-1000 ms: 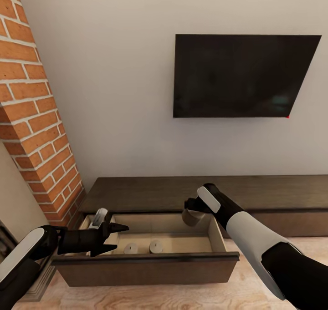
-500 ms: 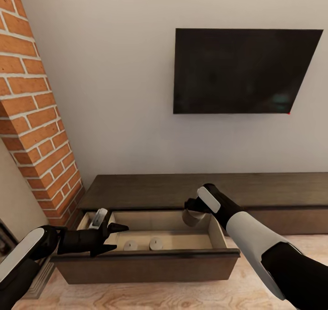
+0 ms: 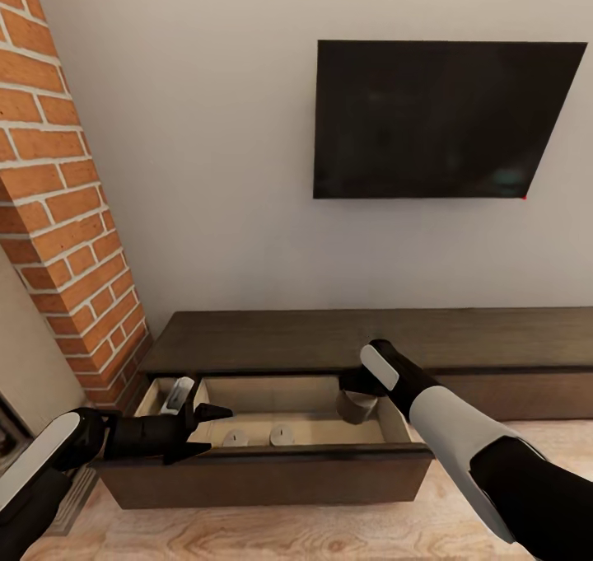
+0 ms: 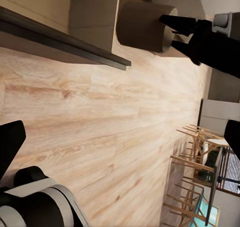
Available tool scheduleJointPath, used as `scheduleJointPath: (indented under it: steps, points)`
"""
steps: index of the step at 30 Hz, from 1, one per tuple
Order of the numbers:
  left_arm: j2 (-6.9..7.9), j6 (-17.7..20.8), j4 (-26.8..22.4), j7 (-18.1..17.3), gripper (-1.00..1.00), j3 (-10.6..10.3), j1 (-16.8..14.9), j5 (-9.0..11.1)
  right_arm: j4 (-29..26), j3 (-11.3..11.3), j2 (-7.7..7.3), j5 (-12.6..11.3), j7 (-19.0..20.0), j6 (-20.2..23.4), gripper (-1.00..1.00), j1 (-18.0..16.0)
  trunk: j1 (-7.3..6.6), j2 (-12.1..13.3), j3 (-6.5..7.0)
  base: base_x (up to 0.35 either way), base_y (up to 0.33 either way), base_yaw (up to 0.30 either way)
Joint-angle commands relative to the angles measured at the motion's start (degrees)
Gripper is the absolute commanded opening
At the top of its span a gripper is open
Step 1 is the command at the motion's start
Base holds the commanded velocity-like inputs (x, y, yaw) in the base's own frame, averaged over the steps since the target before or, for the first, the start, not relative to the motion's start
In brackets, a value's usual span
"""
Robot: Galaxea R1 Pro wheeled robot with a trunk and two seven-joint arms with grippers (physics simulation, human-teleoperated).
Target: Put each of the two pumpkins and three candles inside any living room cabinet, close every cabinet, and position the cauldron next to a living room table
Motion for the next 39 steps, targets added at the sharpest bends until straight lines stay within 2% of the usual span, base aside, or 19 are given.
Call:
scheduleJointPath:
  steps: [1, 22, 39]
  points:
    - [0.04, -0.06, -0.03, 0.57, 1.00, -0.05, -0.05, 0.63, 0.09, 0.39, -0.03, -0.65, -0.45, -0.07, -1.00, -0.07, 0.22, -0.45, -0.24, 0.000, 0.000, 0.000]
    - [-0.04, -0.06, -0.06, 0.57, 1.00, -0.05, -0.06, 0.63, 0.38, 0.42, -0.03, -0.17, -0.05, -0.38, -1.00, -0.07, 4.83, -8.87, -4.01, 0.000, 0.000, 0.000]
    - [-0.01, -0.06, -0.08, 0.54, 1.00, -0.05, -0.06, 0.80, 0.38, 0.42, -0.03, -0.06, -0.05, -0.47, -1.00, -0.07, 4.83, -8.87, -4.01, 0.049, 0.036, 0.000]
